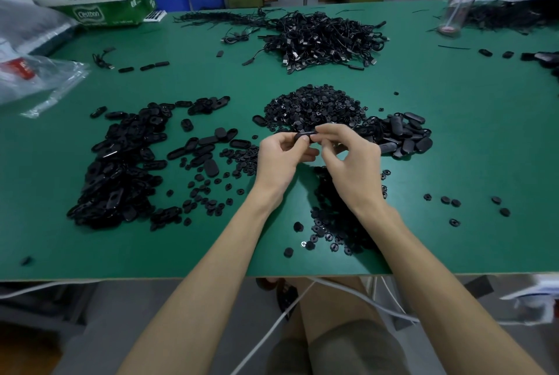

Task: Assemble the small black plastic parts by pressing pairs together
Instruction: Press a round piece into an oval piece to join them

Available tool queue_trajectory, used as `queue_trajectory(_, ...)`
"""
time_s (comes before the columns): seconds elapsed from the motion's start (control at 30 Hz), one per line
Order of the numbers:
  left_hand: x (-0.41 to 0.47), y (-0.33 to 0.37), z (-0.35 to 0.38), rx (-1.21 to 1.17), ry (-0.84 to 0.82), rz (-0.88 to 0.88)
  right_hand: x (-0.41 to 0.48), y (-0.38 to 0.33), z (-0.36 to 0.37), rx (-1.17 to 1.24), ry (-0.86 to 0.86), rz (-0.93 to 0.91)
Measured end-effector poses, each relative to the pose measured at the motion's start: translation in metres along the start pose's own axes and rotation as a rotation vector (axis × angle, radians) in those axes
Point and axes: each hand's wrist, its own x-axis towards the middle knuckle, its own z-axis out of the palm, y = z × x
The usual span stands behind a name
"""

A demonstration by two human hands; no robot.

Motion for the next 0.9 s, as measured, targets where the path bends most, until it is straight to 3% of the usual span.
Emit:
queue_trajectory(0.1, -0.0018, 0.0019, 0.0008, -0.028, -0.014, 0.008, 0.0020, 0.0003, -0.0024, 0.007, 0.057, 0.061)
queue_trajectory(0.23, -0.0028, 0.0036, 0.0013, -0.020, -0.086, 0.019, 0.0039, 0.0012, -0.0045, 0.036, -0.011, 0.151)
queue_trajectory(0.9, -0.0058, 0.0067, 0.0016, 0.088, -0.161, 0.088, 0.0039, -0.0005, -0.0093, 0.038, -0.011, 0.135)
